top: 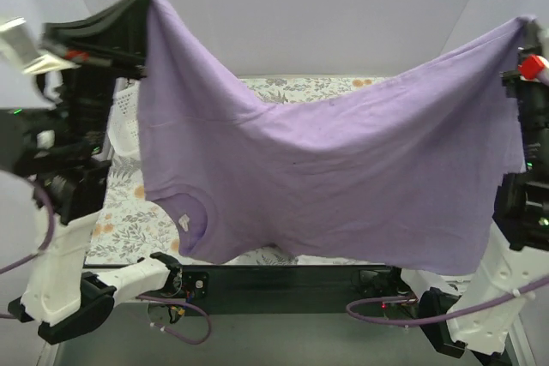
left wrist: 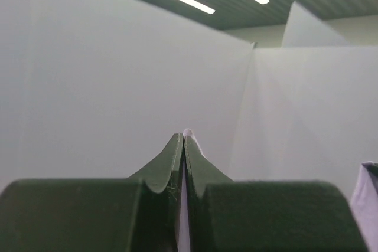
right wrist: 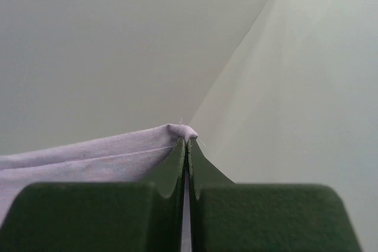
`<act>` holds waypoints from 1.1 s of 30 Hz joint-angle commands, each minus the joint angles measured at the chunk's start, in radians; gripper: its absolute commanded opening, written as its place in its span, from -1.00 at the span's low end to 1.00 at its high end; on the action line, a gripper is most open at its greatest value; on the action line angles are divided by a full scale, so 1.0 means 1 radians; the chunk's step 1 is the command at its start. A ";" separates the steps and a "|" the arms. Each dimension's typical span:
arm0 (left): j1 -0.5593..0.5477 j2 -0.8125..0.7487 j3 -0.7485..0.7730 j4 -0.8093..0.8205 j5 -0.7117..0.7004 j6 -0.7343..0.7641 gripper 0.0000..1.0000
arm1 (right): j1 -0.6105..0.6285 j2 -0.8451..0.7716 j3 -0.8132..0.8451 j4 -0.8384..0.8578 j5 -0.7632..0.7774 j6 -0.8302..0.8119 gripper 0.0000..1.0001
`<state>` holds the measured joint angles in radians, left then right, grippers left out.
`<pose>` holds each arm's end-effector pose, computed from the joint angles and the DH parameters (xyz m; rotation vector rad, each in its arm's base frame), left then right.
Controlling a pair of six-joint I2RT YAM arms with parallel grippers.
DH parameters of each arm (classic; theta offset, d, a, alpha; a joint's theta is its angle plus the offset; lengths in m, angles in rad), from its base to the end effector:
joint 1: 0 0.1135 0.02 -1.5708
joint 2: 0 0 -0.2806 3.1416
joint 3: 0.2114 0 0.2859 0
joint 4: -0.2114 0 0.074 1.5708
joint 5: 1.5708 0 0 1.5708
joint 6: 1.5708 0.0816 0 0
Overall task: Fold and stack the t-shirts
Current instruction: Flatten the tshirt out
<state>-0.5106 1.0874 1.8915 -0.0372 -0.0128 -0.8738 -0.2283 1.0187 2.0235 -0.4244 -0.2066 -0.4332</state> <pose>0.1334 -0.0735 0.7129 -0.1696 0.8514 -1.2990 0.1019 -0.0065 0.7049 -0.2926 0.9731 -0.5022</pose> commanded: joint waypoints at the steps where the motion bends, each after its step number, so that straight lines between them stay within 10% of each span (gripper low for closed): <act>1: 0.000 0.103 -0.211 0.029 -0.127 0.047 -1.00 | 0.004 -0.038 -0.322 0.051 -0.069 0.022 -0.97; 12: 0.199 0.526 -0.640 0.252 0.011 -0.143 -1.00 | 0.004 0.052 -1.233 0.635 -0.097 0.028 -0.97; 22: 0.238 0.966 -0.326 0.111 0.066 -0.142 -1.00 | 0.003 0.615 -1.068 0.742 -0.054 0.059 -0.97; 33: 0.244 1.065 -0.118 0.057 0.027 -0.117 -1.00 | -0.065 0.653 -0.990 0.748 0.036 0.163 -0.97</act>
<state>-0.2714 2.1826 1.7428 0.0273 0.0395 -1.0092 -0.2634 1.7061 0.9989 0.2649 -0.1879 -0.3191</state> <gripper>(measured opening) 0.009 0.022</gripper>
